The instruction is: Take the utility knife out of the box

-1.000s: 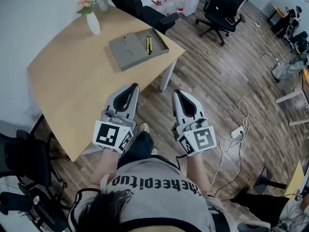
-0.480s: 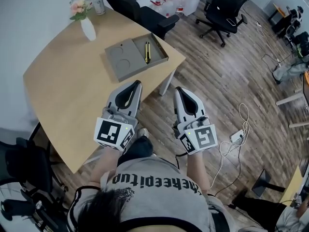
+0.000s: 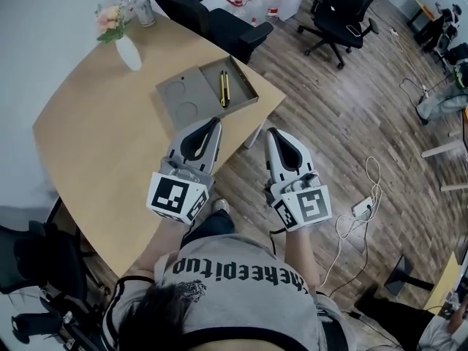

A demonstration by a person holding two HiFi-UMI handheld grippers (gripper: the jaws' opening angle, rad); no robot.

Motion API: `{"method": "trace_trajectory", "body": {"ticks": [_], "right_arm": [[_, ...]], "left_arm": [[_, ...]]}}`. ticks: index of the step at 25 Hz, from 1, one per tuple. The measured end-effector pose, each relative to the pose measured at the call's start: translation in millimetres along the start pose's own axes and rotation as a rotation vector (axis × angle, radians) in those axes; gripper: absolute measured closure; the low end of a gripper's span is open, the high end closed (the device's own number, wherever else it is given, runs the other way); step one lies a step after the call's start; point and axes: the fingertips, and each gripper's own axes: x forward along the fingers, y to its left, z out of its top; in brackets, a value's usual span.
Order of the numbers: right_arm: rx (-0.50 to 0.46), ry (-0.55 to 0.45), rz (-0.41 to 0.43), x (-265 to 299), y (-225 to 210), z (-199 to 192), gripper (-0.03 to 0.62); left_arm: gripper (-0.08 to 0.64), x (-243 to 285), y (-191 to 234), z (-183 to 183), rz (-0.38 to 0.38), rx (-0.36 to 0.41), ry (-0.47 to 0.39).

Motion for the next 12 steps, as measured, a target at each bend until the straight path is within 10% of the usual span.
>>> {"method": "trace_trajectory", "body": {"ticks": [12], "right_arm": [[-0.005, -0.014, -0.025, 46.6, -10.9, -5.0, 0.586]], "left_arm": [[0.541, 30.0, 33.4, -1.6, -0.042, -0.005, -0.017]]}}
